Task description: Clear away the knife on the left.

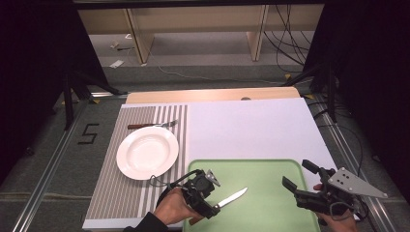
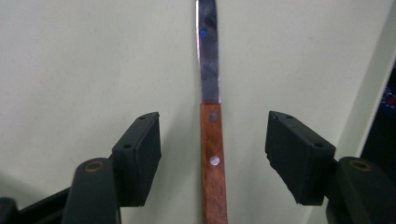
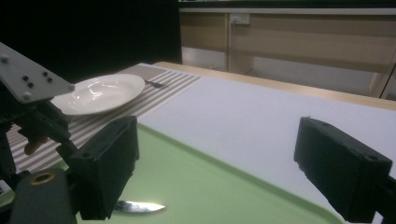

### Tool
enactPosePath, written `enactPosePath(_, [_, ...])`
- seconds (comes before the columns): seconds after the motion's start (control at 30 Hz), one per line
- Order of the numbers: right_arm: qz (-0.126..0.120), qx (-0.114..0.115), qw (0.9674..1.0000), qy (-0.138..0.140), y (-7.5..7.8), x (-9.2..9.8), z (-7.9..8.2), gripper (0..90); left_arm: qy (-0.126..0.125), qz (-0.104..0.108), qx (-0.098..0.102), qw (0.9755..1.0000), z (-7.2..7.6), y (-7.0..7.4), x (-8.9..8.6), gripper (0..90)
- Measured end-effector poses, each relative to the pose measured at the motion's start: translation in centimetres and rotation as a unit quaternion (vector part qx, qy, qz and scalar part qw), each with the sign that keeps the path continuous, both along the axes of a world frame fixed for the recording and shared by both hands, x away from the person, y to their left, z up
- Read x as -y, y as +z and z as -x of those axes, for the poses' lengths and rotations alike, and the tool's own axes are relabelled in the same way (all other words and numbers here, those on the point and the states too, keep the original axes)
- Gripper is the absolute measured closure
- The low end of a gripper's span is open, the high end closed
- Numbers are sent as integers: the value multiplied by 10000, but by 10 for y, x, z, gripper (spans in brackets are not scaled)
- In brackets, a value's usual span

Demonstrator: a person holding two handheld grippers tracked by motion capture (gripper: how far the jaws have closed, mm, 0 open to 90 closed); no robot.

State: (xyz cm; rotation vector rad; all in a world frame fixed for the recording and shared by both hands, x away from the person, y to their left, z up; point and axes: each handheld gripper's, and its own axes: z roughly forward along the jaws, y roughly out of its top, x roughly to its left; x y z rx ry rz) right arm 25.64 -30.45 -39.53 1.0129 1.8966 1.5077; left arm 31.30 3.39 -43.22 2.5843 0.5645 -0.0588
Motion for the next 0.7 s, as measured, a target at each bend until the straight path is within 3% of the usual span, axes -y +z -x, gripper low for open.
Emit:
enactPosePath(0.07, [0, -2, 10000, -2, 0, 0, 0, 149, -110, 24, 157, 9998, 2, 5, 4, 381])
enactPosePath(0.2, [6, 0, 10000, -3, 0, 0, 0, 149, -350, 311, 197, 9987, 6, 8, 11, 551])
enactPosePath(0.27, [-1, 0, 10000, -6, 0, 0, 0, 149, -433, 295, 245, 9983, 6, 6, 15, 617])
enactPosePath(0.3, [3, 0, 10000, -5, 0, 0, 0, 149, -167, 306, 71, 9994, 11, 4, 18, 637])
enactPosePath(0.53, [5, -1, 10000, -1, 0, 0, 0, 149, -510, 196, -36, 9985, 10, -6, 32, 749])
enactPosePath(0.7, [7, 3, 10000, 4, 0, 0, 0, 149, -557, 30, 13, 9984, 9, -11, 38, 862])
